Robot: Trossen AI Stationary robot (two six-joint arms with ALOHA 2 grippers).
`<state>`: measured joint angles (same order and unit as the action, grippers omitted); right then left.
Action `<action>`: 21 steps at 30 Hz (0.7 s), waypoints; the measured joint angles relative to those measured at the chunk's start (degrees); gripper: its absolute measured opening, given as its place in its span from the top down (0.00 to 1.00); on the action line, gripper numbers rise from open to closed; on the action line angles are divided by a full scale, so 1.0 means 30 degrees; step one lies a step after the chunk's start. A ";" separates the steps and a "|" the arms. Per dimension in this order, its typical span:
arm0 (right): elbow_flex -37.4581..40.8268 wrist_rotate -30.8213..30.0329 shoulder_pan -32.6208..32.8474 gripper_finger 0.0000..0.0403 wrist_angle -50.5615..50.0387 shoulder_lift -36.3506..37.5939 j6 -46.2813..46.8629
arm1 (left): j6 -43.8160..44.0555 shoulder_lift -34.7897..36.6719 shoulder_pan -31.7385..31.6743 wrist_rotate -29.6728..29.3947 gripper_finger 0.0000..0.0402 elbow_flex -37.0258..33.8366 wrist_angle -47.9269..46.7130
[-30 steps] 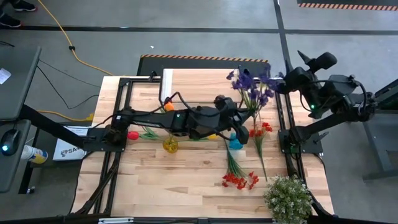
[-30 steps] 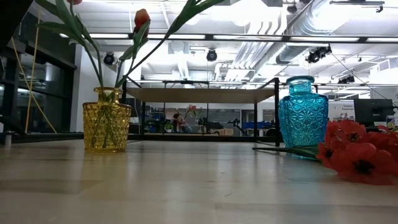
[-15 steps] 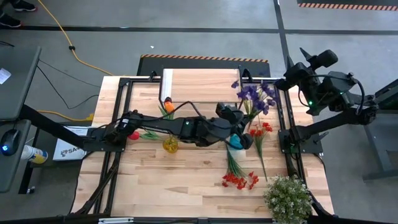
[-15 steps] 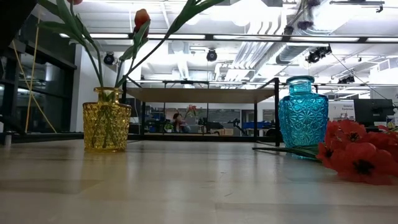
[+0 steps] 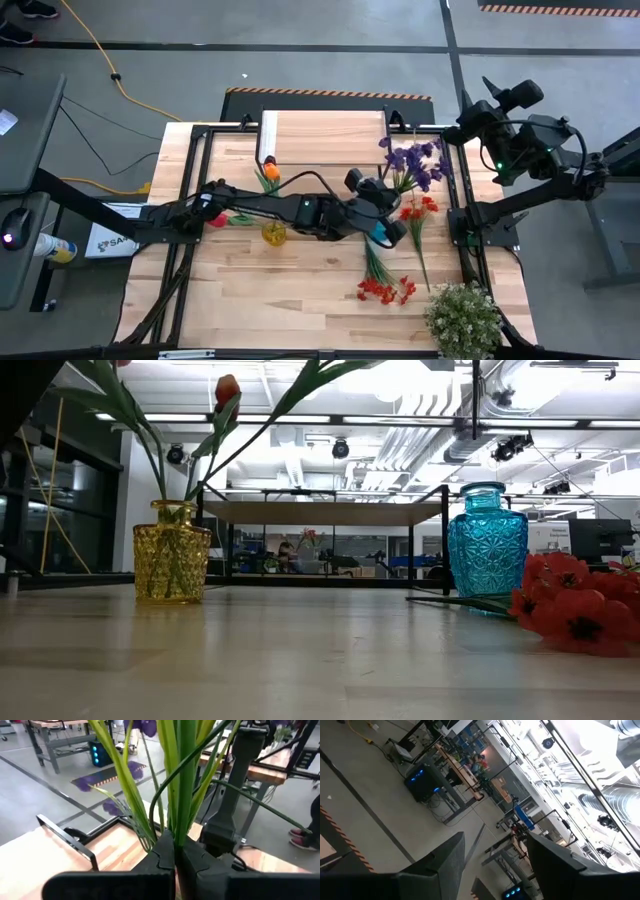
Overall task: Pick and place flowers into a vace then onto a shelf
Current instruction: Put the purple flowers into the blue vase
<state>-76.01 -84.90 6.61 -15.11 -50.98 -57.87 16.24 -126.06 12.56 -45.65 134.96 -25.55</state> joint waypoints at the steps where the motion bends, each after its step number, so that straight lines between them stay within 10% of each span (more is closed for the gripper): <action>1: 0.0000 0.0004 0.0000 0.49 0.0000 0.0000 0.0000 | -0.0027 0.0007 0.0008 -0.0116 0.92 0.0000 -0.0201; 21: 0.0000 0.1005 0.0007 0.49 -0.0007 0.0000 0.0794 | -0.3518 0.0327 0.1520 -0.2353 0.92 0.0000 0.1935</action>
<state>-76.01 -81.89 6.63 -15.14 -50.98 -55.48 5.69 -125.08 17.12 -52.71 134.96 -19.74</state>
